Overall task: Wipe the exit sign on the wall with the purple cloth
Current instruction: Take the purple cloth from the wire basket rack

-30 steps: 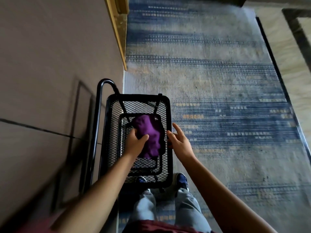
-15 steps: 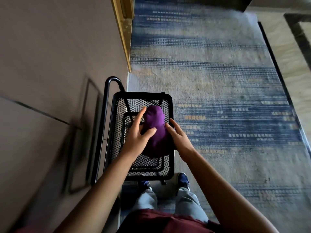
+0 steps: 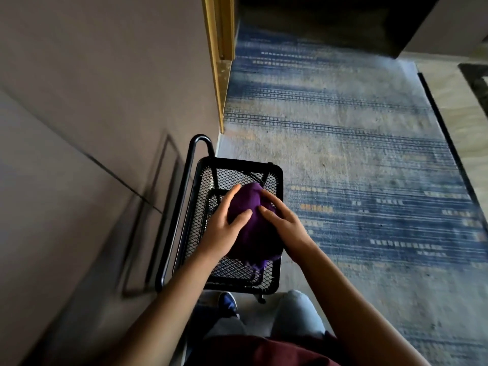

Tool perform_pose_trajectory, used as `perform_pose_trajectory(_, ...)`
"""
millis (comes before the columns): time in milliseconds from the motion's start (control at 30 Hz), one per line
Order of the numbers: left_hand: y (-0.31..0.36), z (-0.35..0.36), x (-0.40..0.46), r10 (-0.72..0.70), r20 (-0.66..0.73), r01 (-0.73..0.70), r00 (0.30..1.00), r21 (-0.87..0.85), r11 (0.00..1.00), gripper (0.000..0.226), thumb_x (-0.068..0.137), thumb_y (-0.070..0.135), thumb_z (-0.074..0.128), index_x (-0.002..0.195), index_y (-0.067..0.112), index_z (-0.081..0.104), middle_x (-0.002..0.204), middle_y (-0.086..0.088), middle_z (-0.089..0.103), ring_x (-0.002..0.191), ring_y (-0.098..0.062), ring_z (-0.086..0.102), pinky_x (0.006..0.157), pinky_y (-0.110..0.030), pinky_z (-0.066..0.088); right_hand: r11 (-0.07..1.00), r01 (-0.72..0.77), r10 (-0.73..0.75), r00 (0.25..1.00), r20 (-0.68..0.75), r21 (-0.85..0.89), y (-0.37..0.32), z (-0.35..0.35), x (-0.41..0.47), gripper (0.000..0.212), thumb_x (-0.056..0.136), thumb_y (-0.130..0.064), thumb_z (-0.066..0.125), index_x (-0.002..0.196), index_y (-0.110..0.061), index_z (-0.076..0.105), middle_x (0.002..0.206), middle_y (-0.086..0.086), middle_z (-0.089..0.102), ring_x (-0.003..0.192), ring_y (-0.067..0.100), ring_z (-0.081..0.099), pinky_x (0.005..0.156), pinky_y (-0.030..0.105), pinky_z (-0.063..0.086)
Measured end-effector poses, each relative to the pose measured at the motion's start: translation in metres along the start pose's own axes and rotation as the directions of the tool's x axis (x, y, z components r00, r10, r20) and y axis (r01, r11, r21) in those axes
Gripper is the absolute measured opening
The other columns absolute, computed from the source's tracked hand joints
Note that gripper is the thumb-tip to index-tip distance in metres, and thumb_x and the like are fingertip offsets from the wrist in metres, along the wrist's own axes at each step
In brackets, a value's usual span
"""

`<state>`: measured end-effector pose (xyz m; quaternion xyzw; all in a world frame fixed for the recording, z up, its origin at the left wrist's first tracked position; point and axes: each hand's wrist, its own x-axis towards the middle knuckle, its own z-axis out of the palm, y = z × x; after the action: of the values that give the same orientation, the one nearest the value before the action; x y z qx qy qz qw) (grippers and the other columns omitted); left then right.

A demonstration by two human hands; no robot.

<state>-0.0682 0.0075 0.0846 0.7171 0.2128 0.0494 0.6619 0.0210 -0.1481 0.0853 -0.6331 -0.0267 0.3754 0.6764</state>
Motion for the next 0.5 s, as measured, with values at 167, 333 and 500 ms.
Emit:
perform_pose_trajectory(167, -0.002, 0.011, 0.002, -0.091, -0.148, 0.081, 0.985, -0.069, 0.994, 0.065, 0.088, 0.044, 0.069, 0.148, 0.039, 0.046, 0.137, 0.020, 0.060, 0.127, 0.004, 0.058, 0.111, -0.028, 0.046, 0.991, 0.047, -0.043, 0.998, 0.042, -0.122, -0.021, -0.010, 0.020, 0.024, 0.098, -0.014, 0.068, 0.120, -0.019, 0.074, 0.118, 0.010, 0.076, 0.118, 0.034, 0.068, 0.106, 0.049, 0.053)
perform_pose_trajectory(333, 0.006, 0.035, 0.012, -0.279, -0.325, 0.151, 0.904, -0.368, 0.917, 0.044, 0.087, 0.034, 0.073, 0.129, 0.040, 0.062, 0.124, -0.004, 0.074, 0.113, -0.024, 0.072, 0.100, -0.052, 0.057, 0.997, -0.020, 0.029, 0.992, 0.122, -0.078, -0.037, -0.025, 0.046, 0.023, 0.098, -0.013, 0.068, 0.119, -0.019, 0.075, 0.119, 0.014, 0.075, 0.110, 0.030, 0.071, 0.100, 0.045, 0.057)
perform_pose_trajectory(500, 0.015, 0.071, 0.010, -0.372, -0.407, 0.020, 0.834, -0.652, 0.758, 0.042, 0.096, 0.021, 0.067, 0.136, 0.011, 0.059, 0.129, -0.018, 0.070, 0.119, -0.033, 0.069, 0.096, -0.044, 0.058, 0.990, -0.140, 0.135, 0.968, 0.211, 0.011, -0.043, -0.043, 0.072, 0.027, 0.098, -0.009, 0.063, 0.120, -0.019, 0.075, 0.115, 0.003, 0.077, 0.116, 0.027, 0.070, 0.091, 0.036, 0.060)
